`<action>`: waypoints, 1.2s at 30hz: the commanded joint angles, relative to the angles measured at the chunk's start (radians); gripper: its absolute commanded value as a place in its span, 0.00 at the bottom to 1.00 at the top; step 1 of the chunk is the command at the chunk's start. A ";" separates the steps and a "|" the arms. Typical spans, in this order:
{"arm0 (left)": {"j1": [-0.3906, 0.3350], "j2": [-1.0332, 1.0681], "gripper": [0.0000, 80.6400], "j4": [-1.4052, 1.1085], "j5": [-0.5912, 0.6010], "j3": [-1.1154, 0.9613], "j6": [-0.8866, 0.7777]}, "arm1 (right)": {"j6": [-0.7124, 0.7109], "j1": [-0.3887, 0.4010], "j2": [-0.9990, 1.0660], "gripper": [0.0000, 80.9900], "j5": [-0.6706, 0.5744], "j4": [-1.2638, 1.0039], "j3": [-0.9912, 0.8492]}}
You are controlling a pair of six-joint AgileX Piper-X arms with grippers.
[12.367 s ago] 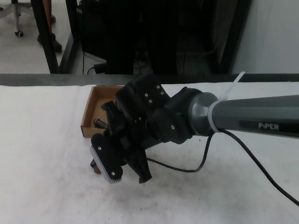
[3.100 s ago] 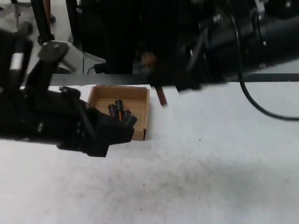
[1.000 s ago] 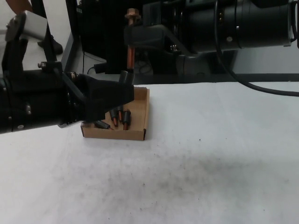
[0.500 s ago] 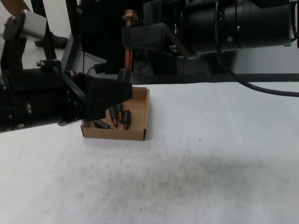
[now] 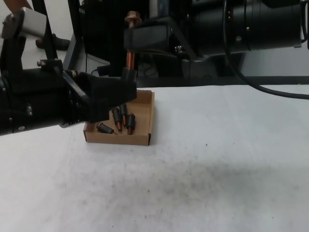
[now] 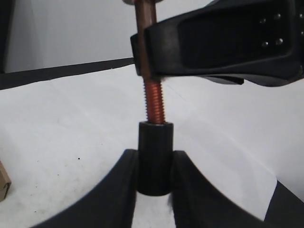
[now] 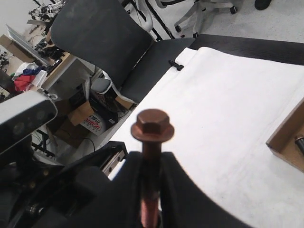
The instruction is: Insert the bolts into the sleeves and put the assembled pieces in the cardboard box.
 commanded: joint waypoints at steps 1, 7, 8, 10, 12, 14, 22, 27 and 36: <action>0.001 -0.015 0.01 -0.078 -0.021 -0.001 0.001 | 0.024 -0.001 -0.024 0.00 -0.013 -0.011 -0.005; 0.001 -0.015 0.01 -0.109 -0.046 -0.001 -0.022 | 0.024 -0.001 -0.037 0.00 -0.013 -0.004 -0.005; 0.001 -0.015 0.01 -0.109 -0.046 -0.001 -0.022 | 0.024 -0.001 -0.037 0.00 -0.013 -0.004 -0.005; 0.001 -0.015 0.01 -0.111 -0.046 -0.001 -0.022 | 0.018 -0.001 -0.036 0.00 -0.013 -0.004 -0.005; 0.001 -0.015 0.01 -0.111 -0.046 -0.001 -0.022 | 0.002 -0.001 -0.036 0.00 -0.013 -0.004 -0.005; 0.001 -0.015 0.01 -0.111 -0.046 -0.001 -0.022 | -0.008 -0.001 -0.036 0.00 -0.013 0.006 -0.005; 0.001 -0.015 0.01 -0.111 -0.046 -0.001 -0.018 | -0.131 -0.001 -0.036 0.00 -0.075 0.178 -0.005; 0.001 -0.015 0.01 -0.111 -0.046 -0.001 -0.018 | -0.161 -0.001 -0.036 0.00 -0.075 0.194 -0.005; 0.001 -0.015 0.01 -0.111 -0.046 -0.001 0.008 | -0.157 -0.001 -0.038 0.38 -0.021 0.192 -0.018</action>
